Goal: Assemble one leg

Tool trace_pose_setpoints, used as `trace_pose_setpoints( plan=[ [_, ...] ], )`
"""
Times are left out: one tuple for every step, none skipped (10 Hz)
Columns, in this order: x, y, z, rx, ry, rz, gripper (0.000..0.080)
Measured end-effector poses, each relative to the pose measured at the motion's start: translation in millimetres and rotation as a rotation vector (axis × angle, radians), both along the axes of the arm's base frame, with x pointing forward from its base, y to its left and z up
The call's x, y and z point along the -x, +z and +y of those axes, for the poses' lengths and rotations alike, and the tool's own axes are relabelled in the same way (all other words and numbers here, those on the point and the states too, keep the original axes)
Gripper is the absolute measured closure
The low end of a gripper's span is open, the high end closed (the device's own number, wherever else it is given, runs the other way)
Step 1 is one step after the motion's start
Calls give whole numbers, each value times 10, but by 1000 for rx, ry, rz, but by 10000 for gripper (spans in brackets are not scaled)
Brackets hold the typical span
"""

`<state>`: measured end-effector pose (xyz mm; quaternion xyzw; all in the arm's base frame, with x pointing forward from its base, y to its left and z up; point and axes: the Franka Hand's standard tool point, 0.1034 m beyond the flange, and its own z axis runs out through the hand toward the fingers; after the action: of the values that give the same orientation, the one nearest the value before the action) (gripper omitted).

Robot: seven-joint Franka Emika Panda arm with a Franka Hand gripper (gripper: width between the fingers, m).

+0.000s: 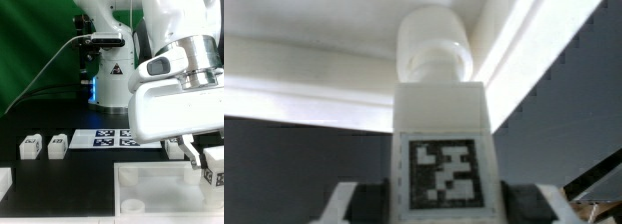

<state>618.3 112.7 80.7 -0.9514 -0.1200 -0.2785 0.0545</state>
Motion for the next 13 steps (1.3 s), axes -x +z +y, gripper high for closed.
trace_pose_setpoints(
  plan=[
    [1,-19,-2,-3,-5,-23,508],
    [8,-33,-1,-8,-12,-60,508],
    [16,-39,3,-10,-14,-75,508],
    [14,-38,6,-12,-21,-72,508],
    [8,-35,15,-15,-29,-66,508],
    [-3,-32,13,-12,-25,-46,499],
    [16,-63,15,-11,-23,-30,499],
    [18,-65,15,-11,-23,-29,323],
    [18,-66,15,-11,-23,-29,323],
    [20,-68,15,-11,-23,-28,190],
    [20,-69,15,-11,-23,-28,162],
    [20,-69,15,-11,-23,-28,162],
    [20,-70,15,-11,-23,-28,152]
  ],
)
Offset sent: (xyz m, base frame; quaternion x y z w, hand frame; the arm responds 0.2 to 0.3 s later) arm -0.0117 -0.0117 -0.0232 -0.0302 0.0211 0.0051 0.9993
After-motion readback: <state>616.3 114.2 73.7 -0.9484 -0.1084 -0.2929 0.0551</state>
